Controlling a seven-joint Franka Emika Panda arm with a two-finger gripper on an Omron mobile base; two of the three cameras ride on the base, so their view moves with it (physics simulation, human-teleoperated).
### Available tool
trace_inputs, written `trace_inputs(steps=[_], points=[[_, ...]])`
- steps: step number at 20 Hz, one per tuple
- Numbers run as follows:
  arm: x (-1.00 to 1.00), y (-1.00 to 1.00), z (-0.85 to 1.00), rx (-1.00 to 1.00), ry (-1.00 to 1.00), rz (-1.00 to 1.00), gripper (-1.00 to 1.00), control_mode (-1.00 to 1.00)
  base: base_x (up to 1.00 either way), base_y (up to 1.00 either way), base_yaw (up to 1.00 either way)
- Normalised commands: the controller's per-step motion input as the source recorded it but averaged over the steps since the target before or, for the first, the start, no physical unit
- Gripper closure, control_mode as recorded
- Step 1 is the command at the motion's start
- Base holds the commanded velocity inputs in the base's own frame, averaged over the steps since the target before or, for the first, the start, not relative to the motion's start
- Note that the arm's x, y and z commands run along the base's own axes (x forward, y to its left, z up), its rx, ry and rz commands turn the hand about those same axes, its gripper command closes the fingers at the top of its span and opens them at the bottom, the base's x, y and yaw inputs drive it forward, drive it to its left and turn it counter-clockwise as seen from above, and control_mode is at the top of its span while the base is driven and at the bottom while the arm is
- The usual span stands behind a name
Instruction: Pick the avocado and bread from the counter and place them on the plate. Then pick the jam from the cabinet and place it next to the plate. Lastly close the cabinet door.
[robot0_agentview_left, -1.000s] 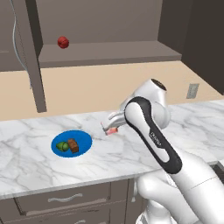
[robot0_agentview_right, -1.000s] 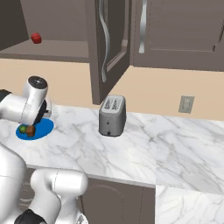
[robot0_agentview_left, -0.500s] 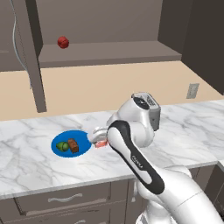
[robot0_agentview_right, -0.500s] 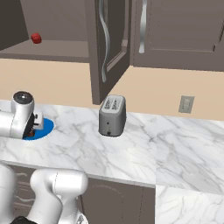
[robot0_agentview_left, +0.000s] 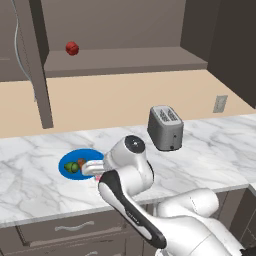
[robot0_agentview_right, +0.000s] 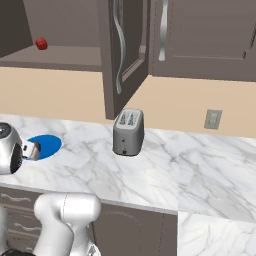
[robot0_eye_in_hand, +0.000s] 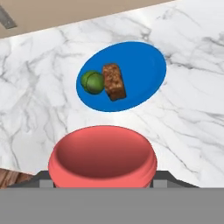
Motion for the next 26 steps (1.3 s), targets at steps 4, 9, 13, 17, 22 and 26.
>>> trace_inputs(steps=[4, 9, 13, 17, 22, 26], points=[[0.26, 0.37, -0.07, -0.14, 0.01, -0.14, 1.0, -1.0, 0.0, 0.0, 0.0], [0.35, 0.4, -0.3, -0.13, 0.02, -0.12, 1.0, -1.0, 0.0, 0.0, 0.0], [0.43, 0.42, -0.38, -0.13, 0.04, -0.09, 1.0, -1.0, 0.0, 0.0, 0.0], [0.44, 0.39, -0.53, -0.13, 0.04, -0.01, 1.0, -1.0, 0.0, 0.0, 0.0], [0.34, 0.28, -0.42, -0.11, 0.0, 0.0, 1.0, -1.0, 0.0, 0.0, 0.0], [0.11, 0.1, -0.07, -0.07, -0.07, -0.01, 1.0, -1.0, 0.0, 0.0, 0.0]])
